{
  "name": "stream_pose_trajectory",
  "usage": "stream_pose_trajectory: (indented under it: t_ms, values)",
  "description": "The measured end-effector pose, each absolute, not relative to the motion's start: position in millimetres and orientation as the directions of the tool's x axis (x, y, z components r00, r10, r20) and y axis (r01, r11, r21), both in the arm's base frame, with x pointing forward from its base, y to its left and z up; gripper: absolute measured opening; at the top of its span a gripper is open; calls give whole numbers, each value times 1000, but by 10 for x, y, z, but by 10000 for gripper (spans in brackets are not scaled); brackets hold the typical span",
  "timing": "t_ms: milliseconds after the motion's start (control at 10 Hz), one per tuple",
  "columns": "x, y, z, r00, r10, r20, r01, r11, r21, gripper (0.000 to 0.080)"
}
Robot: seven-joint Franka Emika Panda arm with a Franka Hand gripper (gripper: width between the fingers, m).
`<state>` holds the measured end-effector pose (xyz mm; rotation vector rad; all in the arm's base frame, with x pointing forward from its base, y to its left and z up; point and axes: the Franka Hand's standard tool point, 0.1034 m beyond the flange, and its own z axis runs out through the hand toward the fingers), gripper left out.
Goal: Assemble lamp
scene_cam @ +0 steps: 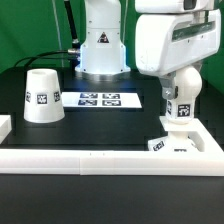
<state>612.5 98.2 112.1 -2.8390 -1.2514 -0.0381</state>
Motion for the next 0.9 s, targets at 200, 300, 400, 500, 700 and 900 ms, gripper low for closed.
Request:
stream_pose_trajectory:
  t_ms: [200, 300, 400, 500, 700, 900]
  values:
    - [6124, 981, 1119, 714, 699, 39, 700, -713, -30, 577]
    - [6125, 978, 1119, 805, 592, 34, 593, -805, -36, 577]
    - [6122, 992, 1119, 860, 509, 30, 509, -860, -39, 577]
    - [6122, 994, 1119, 897, 441, 26, 442, -896, -40, 577]
    - [6122, 990, 1118, 971, 238, 17, 238, -970, -44, 578]
    - [6121, 983, 1117, 1000, 16, 6, 16, -999, -46, 579]
